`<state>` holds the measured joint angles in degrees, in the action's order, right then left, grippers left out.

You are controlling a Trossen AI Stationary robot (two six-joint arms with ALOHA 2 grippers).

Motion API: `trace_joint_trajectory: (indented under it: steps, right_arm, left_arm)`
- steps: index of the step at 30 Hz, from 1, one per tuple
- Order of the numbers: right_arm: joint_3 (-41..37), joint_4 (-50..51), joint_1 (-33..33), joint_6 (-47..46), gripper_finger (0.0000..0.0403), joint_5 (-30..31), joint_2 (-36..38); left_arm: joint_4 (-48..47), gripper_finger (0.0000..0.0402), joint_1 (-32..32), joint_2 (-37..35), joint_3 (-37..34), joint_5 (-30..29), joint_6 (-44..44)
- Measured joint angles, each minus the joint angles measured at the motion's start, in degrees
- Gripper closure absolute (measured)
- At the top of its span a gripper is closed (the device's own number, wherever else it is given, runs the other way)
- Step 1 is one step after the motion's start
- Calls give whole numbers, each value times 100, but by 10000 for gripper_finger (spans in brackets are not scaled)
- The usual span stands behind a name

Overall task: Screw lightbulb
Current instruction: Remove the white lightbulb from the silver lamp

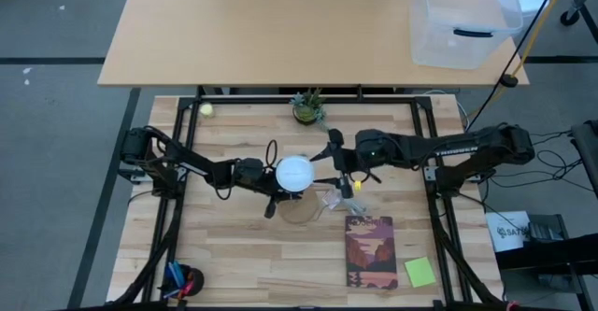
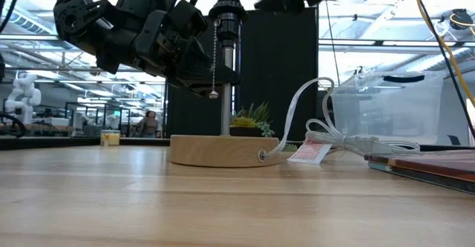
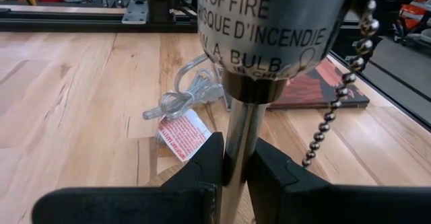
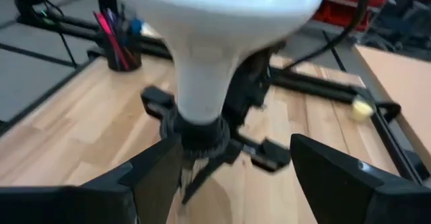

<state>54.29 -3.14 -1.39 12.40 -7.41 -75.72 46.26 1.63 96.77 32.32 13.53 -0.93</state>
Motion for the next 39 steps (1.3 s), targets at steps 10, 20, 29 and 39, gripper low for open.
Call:
trace_joint_trajectory:
  steps: [10,20,29,39]
  right_arm:
    - [-600,-161,443,-714,133,1135,0]
    - [-1006,-1893,1270,-881,133,2262,-56]
    - [-1010,-2972,1595,-1318,133,3212,-724]
    - [-1006,-4458,1605,-1221,133,3614,-1391]
  left_arm:
    - [6,356,-2,0,0,-149,-3]
    - [98,356,0,4,-2,-504,-24]
    - [107,356,0,4,0,-825,-66]
    - [133,356,-6,4,0,-1043,-166]
